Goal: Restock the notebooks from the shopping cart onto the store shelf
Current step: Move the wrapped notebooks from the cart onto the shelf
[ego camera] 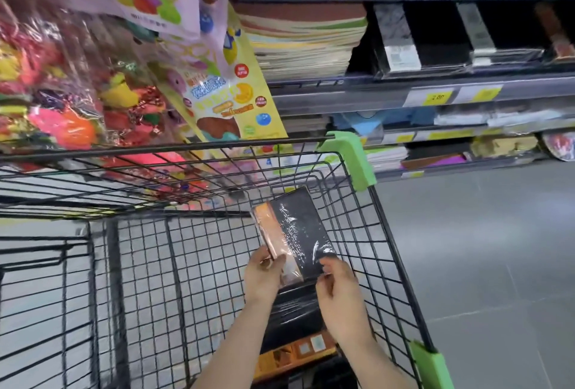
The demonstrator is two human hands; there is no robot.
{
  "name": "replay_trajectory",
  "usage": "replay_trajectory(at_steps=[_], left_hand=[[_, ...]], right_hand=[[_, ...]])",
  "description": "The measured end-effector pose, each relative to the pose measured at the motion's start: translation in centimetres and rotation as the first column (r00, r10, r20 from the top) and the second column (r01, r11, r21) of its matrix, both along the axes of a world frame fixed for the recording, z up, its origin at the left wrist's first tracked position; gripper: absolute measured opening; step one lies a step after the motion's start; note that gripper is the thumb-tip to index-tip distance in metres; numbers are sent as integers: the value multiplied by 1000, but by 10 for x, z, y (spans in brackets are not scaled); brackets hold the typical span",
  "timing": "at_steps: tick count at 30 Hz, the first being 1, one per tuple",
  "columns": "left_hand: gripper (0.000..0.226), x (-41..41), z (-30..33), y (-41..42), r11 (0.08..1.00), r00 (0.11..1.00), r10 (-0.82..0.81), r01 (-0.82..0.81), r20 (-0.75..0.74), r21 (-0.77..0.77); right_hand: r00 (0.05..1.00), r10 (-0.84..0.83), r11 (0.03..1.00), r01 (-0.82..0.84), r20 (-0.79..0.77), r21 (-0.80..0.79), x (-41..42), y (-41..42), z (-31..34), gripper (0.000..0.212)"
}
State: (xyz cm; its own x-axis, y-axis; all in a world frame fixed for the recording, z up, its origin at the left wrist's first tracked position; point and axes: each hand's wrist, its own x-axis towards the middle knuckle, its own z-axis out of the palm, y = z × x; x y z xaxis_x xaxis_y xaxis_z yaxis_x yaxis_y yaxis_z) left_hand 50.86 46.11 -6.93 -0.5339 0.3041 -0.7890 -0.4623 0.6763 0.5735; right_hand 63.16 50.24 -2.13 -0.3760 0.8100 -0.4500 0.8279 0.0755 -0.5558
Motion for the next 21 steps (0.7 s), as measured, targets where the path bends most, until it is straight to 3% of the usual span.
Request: replay_trajectory(at_steps=[5,9,11,15,18,21], left_hand=[[42,-4,-17,-3,998,998,-16,12,65,64],[17,-3,-22,-3,985,988,120,-131,96,117],[6,-2,-22,-3,980,985,139,-151,98,133],[19,-14,-4,-5,968,986,105,-132,131,213],[15,-40,7,-17,965,984,50,-92,170,247],[22,-63,18,-34,956,973,-10,-59,231,286]], right_hand=[[970,151,987,-137,189,-81,-11,7,-29,58],[938,210,978,-197,276,-73,-16,4,-41,58],[952,185,983,-175,244,-60,-16,6,-41,53],[988,103,994,-99,114,-45,-17,17,-33,54],[997,53,997,-56,-51,-55,-27,23,-19,64],[966,-124,951,50,-228,-304,-43,28,2,66]])
